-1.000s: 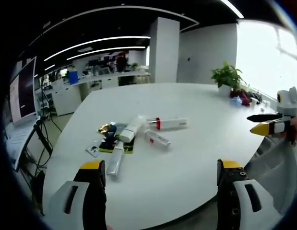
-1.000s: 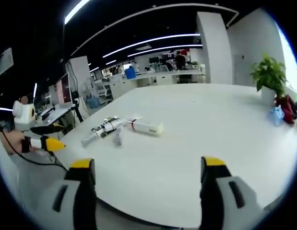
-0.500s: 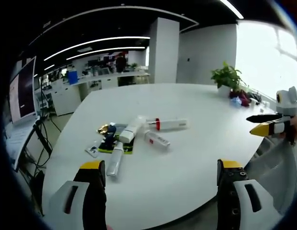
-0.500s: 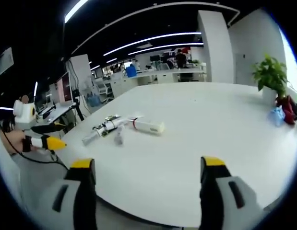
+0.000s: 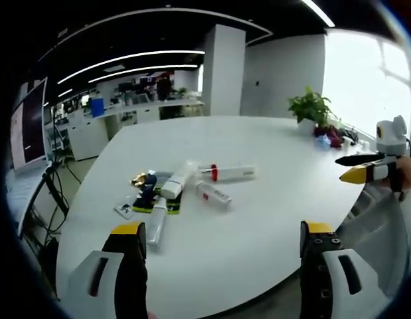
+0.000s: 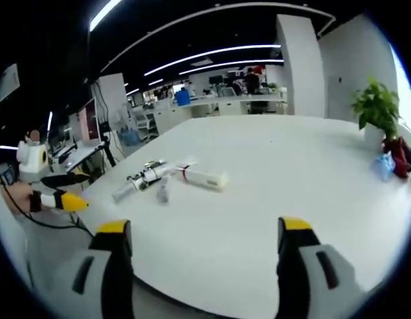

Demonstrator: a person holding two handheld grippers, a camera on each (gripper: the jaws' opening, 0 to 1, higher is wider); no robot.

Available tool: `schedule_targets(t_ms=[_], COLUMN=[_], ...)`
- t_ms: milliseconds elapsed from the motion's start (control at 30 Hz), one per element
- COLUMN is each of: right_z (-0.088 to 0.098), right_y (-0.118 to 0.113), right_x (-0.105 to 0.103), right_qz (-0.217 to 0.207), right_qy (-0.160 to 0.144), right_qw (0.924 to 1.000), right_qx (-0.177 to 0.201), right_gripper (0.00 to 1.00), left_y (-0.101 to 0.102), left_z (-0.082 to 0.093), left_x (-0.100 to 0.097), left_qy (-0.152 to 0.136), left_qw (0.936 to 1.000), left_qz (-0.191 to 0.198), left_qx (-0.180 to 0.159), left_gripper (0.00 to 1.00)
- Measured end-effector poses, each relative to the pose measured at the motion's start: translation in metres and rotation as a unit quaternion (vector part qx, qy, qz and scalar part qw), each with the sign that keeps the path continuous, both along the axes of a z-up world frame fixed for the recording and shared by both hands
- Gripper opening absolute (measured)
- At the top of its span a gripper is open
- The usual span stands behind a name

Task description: Arrange the skincare products in the storage area until every visible bottle or jar stands upright without overlapping.

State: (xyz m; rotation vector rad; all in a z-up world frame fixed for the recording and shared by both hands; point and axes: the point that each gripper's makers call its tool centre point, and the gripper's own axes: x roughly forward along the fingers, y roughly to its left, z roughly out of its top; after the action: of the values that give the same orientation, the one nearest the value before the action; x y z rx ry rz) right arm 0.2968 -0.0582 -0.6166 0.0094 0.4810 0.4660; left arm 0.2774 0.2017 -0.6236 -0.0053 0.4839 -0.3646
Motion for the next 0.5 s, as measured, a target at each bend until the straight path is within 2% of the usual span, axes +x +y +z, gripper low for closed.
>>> schedule_targets(t_ms=[200,500], right_z=[0.001,0.011], right_y=[-0.003,-0.013], right_x=[0.009,0.033], right_qz=[0.006,0.023], right_qy=[0.000,-0.021], right_qw=[0.9999,0.9990], right_qx=[-0.011,-0.033], right_gripper=[0.91,0.90], left_y=[0.002,0.003], left_z=[0.000,0.001], left_x=[0.000,0.000], left_qy=[0.001,0.000], left_qw=[1.0000,1.0000], left_qz=[0.004,0.005], left_qx=[-0.004,-0.001], left_gripper=[0.94,0.93])
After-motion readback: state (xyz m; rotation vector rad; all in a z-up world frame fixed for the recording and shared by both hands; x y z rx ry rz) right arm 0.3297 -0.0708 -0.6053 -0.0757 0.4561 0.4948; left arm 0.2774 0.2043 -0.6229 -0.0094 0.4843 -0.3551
